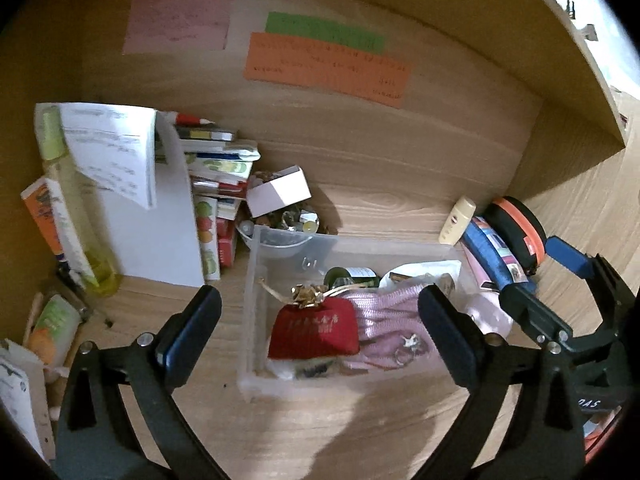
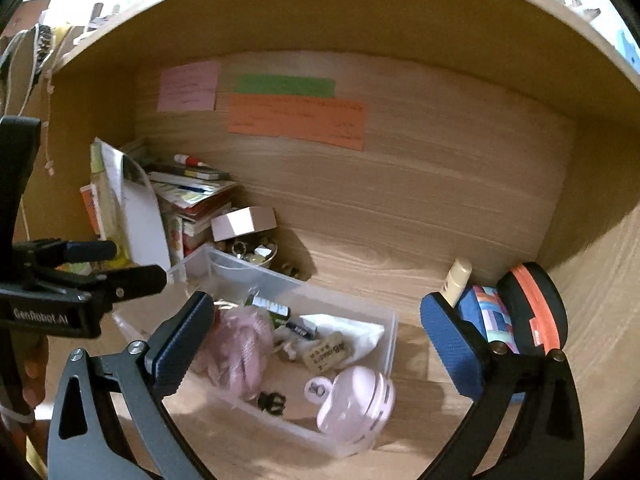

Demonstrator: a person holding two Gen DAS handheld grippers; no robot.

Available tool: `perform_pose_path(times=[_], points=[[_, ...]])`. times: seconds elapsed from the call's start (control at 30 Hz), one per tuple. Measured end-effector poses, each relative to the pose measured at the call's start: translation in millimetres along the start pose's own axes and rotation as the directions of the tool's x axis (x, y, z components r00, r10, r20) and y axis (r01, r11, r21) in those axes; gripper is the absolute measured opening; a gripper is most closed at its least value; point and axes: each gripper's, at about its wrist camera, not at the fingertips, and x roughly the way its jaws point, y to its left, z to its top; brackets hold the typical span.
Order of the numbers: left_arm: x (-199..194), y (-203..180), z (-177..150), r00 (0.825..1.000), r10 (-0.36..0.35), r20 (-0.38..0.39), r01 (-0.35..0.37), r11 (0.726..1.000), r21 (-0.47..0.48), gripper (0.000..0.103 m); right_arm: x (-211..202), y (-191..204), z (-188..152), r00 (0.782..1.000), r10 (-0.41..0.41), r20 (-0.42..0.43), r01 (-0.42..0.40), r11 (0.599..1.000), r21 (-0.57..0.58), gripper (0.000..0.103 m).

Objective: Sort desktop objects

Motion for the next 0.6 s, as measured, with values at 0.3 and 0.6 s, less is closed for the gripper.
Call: perform_pose_path(times=[0.3,0.6], points=[[-25,-3,-26,0.998,0.057,0.031,-0.058,0.998,0.033,0.101,-18,3,-21,1.000,0.018,-0.021,-0.017,0.999,0.038,0.103],[-37,-14,-50,0.996,0.079,0.045,-0.081,0.995,0.058,0.101,-28,-4,-42,0.998,0.035,-0.060,-0.029,0.994,0.102,0.103]])
